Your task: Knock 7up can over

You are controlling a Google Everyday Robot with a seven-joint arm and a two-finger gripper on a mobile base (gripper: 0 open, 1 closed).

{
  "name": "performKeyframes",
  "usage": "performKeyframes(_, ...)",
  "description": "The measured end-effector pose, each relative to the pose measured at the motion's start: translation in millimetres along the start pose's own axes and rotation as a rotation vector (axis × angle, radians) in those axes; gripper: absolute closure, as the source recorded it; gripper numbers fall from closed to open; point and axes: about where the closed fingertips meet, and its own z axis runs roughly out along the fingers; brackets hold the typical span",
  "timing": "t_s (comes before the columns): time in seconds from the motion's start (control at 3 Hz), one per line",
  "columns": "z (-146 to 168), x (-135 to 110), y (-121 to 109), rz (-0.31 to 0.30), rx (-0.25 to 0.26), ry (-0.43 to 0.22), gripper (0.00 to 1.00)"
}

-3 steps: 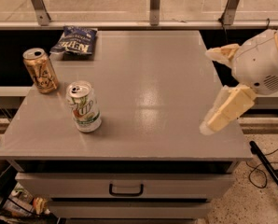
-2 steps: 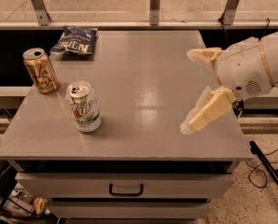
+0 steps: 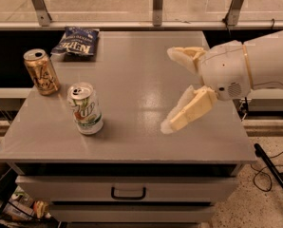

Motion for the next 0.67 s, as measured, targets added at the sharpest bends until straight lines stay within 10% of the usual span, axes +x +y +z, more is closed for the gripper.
performKeyframes(0.67,24,7,-4,0.016,-0.009,-0.005,0.0)
